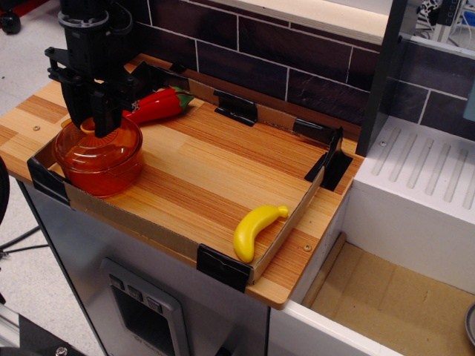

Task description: Take lid off pot

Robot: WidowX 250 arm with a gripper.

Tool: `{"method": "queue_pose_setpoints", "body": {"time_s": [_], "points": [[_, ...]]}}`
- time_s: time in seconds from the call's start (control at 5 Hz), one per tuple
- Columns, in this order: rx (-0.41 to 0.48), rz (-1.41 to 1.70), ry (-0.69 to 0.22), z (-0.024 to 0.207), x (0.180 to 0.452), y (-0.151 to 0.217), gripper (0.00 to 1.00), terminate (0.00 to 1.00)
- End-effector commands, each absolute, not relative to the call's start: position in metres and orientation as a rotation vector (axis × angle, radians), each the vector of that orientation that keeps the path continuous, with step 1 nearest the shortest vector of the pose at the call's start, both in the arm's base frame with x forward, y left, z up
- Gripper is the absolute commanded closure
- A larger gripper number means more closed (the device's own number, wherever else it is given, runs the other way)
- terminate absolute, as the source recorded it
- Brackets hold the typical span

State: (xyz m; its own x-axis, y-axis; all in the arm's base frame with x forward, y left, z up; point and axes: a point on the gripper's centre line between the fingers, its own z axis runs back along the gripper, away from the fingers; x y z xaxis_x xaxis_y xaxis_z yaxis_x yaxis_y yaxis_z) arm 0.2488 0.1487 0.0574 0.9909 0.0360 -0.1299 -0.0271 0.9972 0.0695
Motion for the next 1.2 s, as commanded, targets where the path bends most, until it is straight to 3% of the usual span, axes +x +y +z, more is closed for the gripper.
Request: {"method": "queue_pose_setpoints", "body": {"time_s": [0.0, 0.2, 0.6, 1.0], "points": [[0.152, 0.084, 0.037, 0.139, 0.26, 0.17, 1.0, 0.0], [0.13, 0.123, 0.019, 0.163, 0.267, 0.162, 1.0, 0.0], [0.112, 0.161, 0.052, 0.146, 0.277, 0.113, 1.0, 0.0], [-0.023, 0.084, 0.015, 0.138, 0.29, 0.048, 1.0, 0.0]]}}
